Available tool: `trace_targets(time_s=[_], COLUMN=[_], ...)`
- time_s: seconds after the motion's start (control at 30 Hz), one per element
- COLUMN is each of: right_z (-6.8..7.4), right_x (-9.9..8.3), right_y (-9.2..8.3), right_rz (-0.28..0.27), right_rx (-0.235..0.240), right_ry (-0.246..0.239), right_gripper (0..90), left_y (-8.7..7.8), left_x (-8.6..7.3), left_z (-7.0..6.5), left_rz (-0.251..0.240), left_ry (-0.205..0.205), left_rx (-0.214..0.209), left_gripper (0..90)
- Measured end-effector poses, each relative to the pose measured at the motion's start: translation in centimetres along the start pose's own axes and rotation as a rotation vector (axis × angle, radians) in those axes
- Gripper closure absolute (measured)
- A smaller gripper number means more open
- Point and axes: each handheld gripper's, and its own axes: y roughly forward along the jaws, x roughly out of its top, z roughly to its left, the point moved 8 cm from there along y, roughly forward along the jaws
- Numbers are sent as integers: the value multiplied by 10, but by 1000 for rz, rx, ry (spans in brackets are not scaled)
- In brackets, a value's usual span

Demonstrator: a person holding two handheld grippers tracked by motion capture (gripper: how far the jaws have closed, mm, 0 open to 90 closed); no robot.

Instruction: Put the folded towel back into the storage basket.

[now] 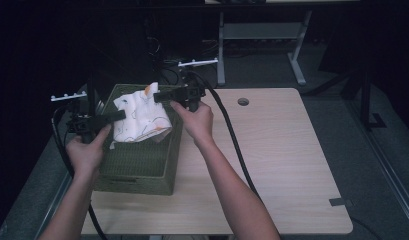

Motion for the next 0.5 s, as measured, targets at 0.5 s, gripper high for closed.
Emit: trace_targets(time_s=[0.5], right_z=[9], right_x=[-9], right_y=[60], right_rz=[40], right_rx=[57], right_ry=[22], right_gripper=[872], left_y=[-27], left_x=[-5], left_z=[42], left_rz=[39], left_ry=[11], left_rx=[83], left_gripper=[831])
